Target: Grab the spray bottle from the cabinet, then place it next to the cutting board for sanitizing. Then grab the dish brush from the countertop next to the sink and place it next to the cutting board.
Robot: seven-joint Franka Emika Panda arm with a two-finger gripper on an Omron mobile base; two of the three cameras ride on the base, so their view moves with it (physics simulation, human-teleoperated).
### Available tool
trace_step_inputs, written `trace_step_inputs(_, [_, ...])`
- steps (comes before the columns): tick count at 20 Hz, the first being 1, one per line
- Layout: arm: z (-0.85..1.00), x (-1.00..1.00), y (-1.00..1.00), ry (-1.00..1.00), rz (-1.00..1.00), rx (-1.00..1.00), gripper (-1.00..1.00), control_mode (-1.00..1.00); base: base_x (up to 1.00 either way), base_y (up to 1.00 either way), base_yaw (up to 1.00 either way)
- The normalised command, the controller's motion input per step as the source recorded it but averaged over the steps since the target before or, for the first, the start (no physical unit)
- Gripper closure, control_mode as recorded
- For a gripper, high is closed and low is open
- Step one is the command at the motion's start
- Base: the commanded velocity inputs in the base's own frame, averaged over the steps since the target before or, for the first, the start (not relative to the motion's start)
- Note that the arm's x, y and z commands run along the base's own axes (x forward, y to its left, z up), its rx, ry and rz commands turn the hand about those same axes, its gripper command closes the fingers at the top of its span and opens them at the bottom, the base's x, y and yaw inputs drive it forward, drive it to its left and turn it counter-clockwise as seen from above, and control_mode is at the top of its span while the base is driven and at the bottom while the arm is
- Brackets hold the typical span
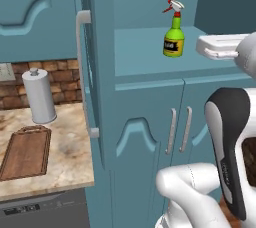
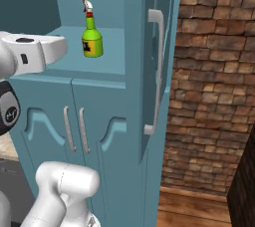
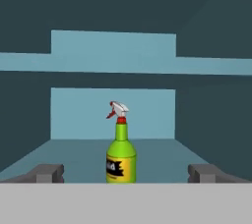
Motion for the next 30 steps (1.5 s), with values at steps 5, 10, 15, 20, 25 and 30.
trace_step_inputs(5, [0.0,0.37,0.0,0.09,0.0,0.02,-1.0,-1.0,0.0,0.0,0.0])
trace_step_inputs(10, [0.0,0.36,-0.02,0.0,0.02,0.01,-1.0,-1.0,0.0,0.0,0.0])
trace_step_inputs(15, [-0.02,0.48,0.0,0.0,0.03,0.0,-1.0,-1.0,0.0,0.0,0.0])
trace_step_inputs(20, [0.0,0.44,0.0,0.0,0.03,0.0,-1.0,-1.0,0.0,0.0,0.0])
trace_step_inputs(25, [-0.04,0.34,0.0,0.0,0.03,0.0,-1.0,-1.0,0.0,0.0,0.0])
trace_step_inputs(30, [-0.11,0.35,0.0,0.0,0.01,0.0,-1.0,-1.0,0.0,0.0,0.0])
